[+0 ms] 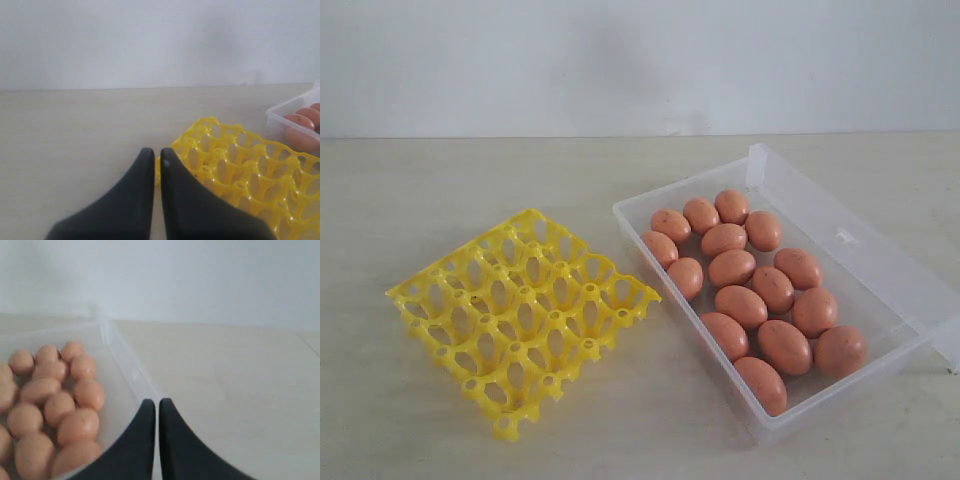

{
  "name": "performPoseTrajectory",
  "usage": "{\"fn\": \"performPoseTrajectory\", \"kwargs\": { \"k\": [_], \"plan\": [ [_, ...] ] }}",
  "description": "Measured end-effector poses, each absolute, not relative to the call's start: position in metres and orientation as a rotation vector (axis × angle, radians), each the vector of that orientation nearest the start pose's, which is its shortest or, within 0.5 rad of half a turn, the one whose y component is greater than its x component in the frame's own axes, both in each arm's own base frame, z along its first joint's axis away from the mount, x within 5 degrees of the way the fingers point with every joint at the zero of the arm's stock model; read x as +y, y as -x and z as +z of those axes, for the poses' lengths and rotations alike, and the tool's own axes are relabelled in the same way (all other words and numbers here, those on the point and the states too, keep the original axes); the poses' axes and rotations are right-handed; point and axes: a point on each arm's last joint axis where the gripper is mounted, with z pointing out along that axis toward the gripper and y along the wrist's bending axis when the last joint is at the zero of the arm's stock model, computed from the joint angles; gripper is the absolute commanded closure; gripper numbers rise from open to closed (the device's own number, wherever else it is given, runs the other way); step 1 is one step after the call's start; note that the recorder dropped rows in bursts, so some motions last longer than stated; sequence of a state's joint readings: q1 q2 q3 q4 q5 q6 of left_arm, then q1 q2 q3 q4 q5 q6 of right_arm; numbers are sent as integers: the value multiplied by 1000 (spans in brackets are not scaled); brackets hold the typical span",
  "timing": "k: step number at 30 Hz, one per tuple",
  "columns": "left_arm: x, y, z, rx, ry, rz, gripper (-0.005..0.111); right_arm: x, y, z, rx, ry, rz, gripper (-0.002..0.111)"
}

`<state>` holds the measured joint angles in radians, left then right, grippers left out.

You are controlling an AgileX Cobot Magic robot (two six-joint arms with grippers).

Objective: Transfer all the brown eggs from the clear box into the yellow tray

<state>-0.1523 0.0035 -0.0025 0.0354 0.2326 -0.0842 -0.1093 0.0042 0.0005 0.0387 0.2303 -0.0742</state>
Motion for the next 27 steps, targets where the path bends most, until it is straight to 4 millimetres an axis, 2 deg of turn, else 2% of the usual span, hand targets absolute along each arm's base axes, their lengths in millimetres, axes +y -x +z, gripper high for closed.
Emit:
{"fn": "performPoseTrajectory", "kwargs": {
  "k": [2,5,6,10,13,15,16,17,18,19,20,21,22,23,24,25,26,27],
  "plan": [
    [-8,-55,193,1717,-82,-143,103,-5,-57,203,1590,-180,29,109],
    [-8,-55,193,1717,-82,-143,103,-12,-54,224,1213,-662,542,109],
    [-8,-55,193,1717,-82,-143,103,-15,-52,229,1109,-751,638,109],
    [-8,-55,193,1717,-82,-143,103,-25,-45,241,899,-792,652,109],
    [-8,-55,193,1717,-82,-143,103,-36,-33,254,663,-816,642,109],
    [-8,-55,193,1717,-82,-143,103,-41,-29,272,572,-812,607,109],
    [-8,-55,193,1717,-82,-143,103,-40,-29,287,576,-778,556,109],
    [-8,-55,193,1717,-82,-143,103,-35,-40,325,684,-655,421,109],
    [-8,-55,193,1717,-82,-143,103,-30,-52,344,789,-565,343,109],
    [-8,-55,193,1717,-82,-143,103,-20,-86,372,1049,-416,240,109],
    [-8,-55,193,1717,-82,-143,103,-17,-108,381,1202,-355,196,109],
    [-8,-55,193,1717,-82,-143,103,-16,-153,387,1504,-271,124,109],
    [-8,-55,193,1717,-82,-143,103,-17,-183,382,1711,-221,84,109],
    [-8,-55,193,1717,-82,-143,103,-18,-221,369,1982,-137,45,109],
    [-8,-55,193,1717,-82,-143,103,-18,-246,356,2176,-72,54,109],
    [-8,-55,193,1717,-82,-143,103,-15,-276,338,2418,38,123,109],
    [-8,-55,193,1717,-82,-143,103,-7,-301,324,2597,202,280,109],
    [-8,-55,193,1717,-82,-143,103,-3,-310,320,2641,276,357,109]
  ]
}}
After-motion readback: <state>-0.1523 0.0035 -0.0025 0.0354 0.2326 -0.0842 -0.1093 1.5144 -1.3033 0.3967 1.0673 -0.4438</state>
